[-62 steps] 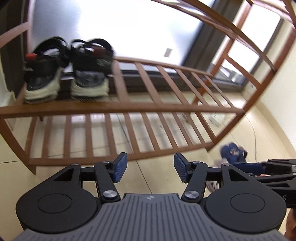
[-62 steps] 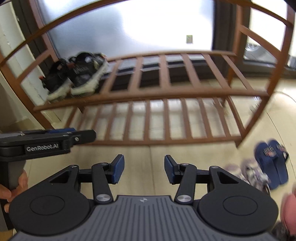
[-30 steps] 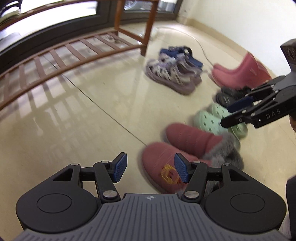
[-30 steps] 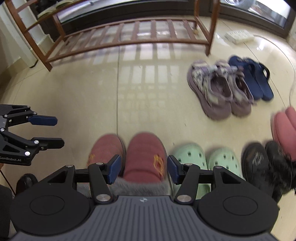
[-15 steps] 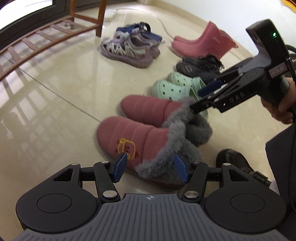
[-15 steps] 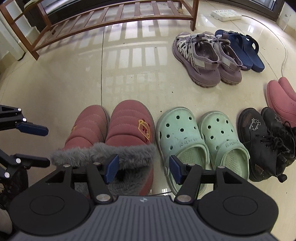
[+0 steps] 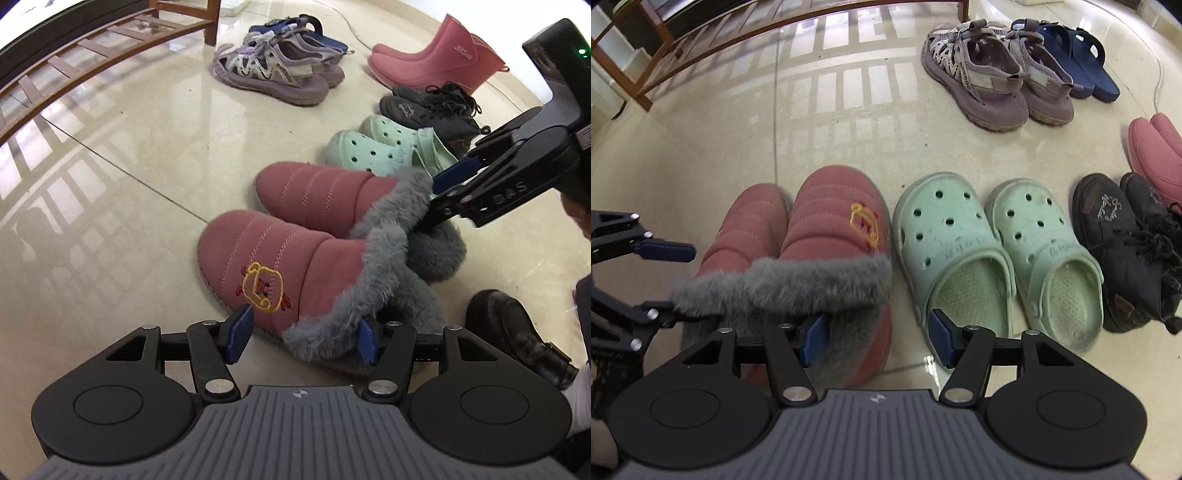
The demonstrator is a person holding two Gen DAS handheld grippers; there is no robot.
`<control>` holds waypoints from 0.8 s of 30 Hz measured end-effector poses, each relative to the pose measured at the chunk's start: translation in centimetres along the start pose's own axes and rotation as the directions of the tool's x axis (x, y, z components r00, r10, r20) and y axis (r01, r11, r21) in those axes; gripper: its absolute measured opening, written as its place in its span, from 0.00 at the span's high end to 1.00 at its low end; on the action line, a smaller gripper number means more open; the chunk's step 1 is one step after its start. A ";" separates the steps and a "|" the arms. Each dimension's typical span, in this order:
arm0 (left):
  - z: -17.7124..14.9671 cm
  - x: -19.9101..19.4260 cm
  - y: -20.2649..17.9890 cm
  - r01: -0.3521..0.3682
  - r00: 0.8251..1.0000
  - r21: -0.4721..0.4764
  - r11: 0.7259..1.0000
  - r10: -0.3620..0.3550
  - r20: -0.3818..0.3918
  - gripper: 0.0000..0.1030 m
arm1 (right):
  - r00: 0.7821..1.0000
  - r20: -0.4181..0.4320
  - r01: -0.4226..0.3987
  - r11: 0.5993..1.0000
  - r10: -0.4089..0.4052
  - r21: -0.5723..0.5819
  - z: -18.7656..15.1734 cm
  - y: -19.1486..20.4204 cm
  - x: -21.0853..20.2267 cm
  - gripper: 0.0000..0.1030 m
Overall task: Organize scattered shoes
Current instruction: 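Move both grippers down to the pink fur-lined slippers, then grasp the grey fur collars of the pink slippers with both grippers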
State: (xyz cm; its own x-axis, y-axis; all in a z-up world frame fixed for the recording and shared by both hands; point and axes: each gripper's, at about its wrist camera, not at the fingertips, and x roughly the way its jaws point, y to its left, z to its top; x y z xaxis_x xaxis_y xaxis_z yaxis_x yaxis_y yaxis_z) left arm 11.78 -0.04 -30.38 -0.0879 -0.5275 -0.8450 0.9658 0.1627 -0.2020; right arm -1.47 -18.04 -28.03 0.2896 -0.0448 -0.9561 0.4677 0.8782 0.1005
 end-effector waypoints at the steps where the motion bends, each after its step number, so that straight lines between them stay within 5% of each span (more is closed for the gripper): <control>1: 0.0 0.0 0.0 -0.012 1.000 0.010 1.000 0.012 0.007 0.41 | 1.000 0.003 -0.003 1.000 0.003 0.000 0.3 0.2 0.2 0.38; 11: 1.7 0.3 3.8 -0.105 0.992 -0.107 0.989 0.111 0.053 0.42 | 0.999 0.042 -0.005 0.998 0.008 -0.062 4.0 1.9 1.7 0.38; 15: 2.6 0.6 5.5 -0.074 0.996 -0.143 0.987 0.080 0.037 0.43 | 0.999 0.042 -0.020 0.993 0.025 -0.118 5.3 2.4 1.5 0.38; 24: 2.1 -1.0 4.3 -0.048 0.997 -0.019 0.999 0.050 0.066 0.44 | 0.993 0.048 -0.092 0.957 0.109 -0.275 5.2 3.9 -2.3 0.38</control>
State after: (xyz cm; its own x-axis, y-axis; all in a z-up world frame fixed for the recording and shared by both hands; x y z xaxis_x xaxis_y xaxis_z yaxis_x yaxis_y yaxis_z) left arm 16.57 -0.52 -29.39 -0.0234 -0.5730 -0.8192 0.9641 0.2040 -0.1702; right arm 4.02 -17.05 -23.99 0.3789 0.0284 -0.9250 0.1913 0.9755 0.1083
